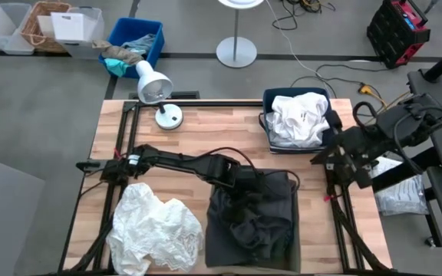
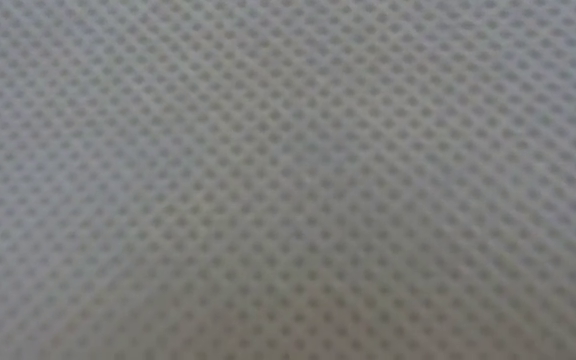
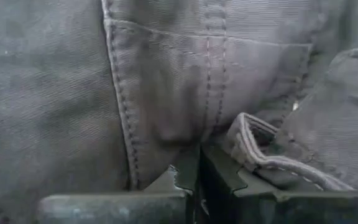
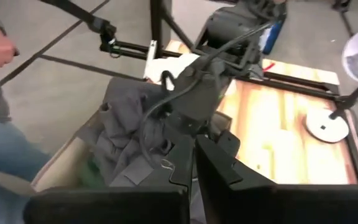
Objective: Sort clothes
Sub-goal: Put the gray shorts into the brown laundry organizer
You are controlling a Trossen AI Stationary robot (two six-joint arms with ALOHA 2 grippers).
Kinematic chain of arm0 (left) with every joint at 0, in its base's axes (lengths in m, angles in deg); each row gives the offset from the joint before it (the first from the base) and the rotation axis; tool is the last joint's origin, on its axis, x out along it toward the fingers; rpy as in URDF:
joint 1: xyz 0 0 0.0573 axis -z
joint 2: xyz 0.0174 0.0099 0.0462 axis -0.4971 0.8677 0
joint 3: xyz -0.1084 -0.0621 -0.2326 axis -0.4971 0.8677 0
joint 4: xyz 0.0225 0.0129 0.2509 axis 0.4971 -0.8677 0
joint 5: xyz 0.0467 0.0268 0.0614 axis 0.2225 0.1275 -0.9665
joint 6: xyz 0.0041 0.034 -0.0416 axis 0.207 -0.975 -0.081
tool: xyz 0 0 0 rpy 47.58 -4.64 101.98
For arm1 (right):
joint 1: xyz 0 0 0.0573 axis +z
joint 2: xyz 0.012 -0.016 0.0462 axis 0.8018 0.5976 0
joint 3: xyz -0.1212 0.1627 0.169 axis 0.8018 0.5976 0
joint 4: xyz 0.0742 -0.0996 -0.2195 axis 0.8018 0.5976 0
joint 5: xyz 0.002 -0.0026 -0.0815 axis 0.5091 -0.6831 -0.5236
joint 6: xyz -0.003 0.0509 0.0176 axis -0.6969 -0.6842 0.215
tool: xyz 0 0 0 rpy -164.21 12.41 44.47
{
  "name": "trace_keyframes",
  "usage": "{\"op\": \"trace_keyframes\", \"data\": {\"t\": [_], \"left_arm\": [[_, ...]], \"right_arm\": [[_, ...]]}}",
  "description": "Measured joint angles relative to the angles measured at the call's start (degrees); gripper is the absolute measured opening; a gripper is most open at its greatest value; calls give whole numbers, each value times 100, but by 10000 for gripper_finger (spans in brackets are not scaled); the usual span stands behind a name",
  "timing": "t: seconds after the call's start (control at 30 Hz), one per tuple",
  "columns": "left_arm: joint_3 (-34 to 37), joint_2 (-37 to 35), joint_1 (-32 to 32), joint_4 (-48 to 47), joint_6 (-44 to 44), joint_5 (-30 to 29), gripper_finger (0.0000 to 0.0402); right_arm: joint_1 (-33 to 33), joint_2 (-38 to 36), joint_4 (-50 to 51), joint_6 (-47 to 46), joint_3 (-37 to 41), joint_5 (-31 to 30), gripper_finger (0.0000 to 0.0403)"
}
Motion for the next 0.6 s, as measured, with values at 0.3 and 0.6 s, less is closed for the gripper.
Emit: {"op": "trace_keyframes", "data": {"t": [0.3,0.6], "left_arm": [[16,11,374,-329,13,-530,0],[13,318,588,-262,460,-759,0]], "right_arm": [[-2,-251,-268,49,619,-220,13],[-4,-250,-424,199,1026,-687,13]]}}
